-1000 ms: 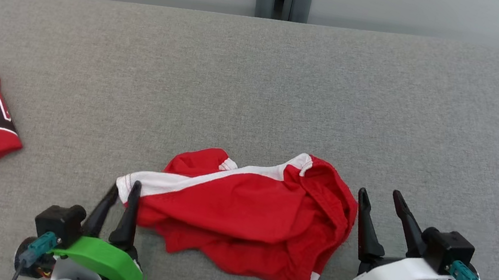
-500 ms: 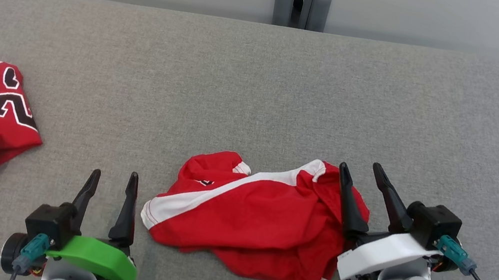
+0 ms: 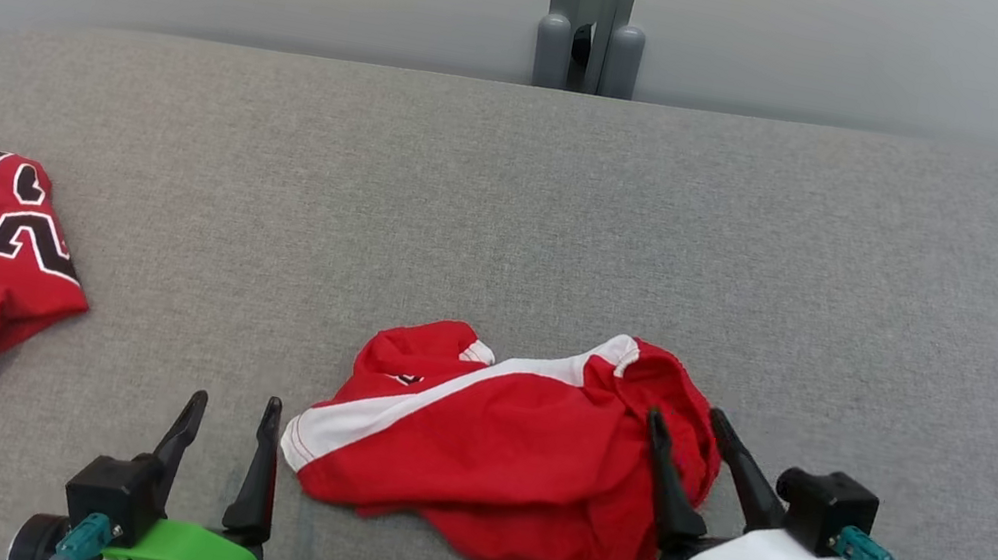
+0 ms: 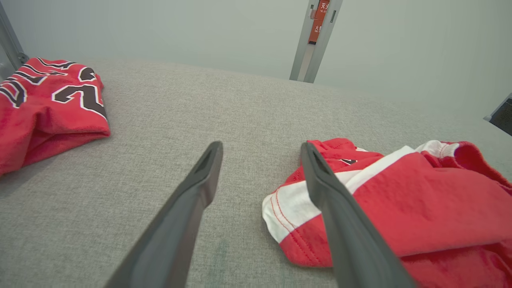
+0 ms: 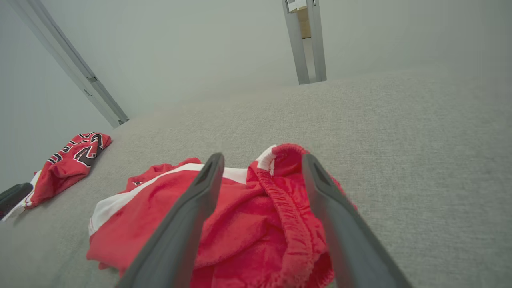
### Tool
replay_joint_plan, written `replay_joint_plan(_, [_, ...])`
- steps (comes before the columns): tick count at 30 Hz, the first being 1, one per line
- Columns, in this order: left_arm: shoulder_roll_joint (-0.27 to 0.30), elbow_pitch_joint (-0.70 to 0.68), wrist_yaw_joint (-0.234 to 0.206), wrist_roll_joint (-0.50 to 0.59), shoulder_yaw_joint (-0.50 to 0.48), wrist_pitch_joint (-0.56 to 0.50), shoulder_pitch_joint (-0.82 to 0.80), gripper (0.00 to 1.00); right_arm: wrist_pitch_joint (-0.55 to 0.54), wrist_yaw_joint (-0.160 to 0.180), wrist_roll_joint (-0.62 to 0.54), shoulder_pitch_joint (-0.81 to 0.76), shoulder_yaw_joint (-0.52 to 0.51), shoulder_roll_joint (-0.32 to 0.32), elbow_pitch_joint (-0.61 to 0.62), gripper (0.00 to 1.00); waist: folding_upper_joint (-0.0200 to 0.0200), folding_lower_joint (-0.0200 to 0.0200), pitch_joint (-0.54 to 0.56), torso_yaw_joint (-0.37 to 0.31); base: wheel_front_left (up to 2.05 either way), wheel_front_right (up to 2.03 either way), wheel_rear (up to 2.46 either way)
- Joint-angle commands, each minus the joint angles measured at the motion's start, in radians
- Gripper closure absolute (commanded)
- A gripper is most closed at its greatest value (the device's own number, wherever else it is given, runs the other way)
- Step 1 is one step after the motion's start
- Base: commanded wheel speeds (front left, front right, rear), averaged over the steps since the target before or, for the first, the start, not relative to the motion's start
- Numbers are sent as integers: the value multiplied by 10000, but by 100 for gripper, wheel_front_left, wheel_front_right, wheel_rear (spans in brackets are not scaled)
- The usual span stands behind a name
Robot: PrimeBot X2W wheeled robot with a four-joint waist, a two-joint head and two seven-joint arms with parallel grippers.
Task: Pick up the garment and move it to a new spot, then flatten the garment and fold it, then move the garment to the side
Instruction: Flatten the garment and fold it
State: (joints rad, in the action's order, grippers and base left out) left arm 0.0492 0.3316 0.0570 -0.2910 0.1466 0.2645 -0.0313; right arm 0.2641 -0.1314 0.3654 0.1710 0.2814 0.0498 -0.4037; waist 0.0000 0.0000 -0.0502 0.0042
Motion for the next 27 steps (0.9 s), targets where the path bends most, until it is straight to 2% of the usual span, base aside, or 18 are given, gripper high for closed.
replay_joint_plan(1, [25, 45, 16, -9, 61, -2, -23, 0, 5, 14, 273, 217, 59, 17, -223, 0, 0, 0, -139, 190, 0, 0, 0])
replay_joint_plan(13, [27, 13, 142, -136, 449, -2, -390, 0, 3, 13, 1684, 1749, 59, 25, -2546, 0, 0, 0, -777, 1316, 0, 0, 0])
replay_joint_plan(21, [25, -65, 61, -272, 620, -2, -531, 0, 3, 11, 2329, 2695, 88, 23, -3683, 0, 0, 0, -1069, 1591, 0, 0, 0])
replay_joint_plan(27, [25, -103, 47, -437, 734, -3, -585, 0, 3, 11, 3497, 3249, 167, 23, -4434, 0, 0, 0, -1147, 1636, 0, 0, 0])
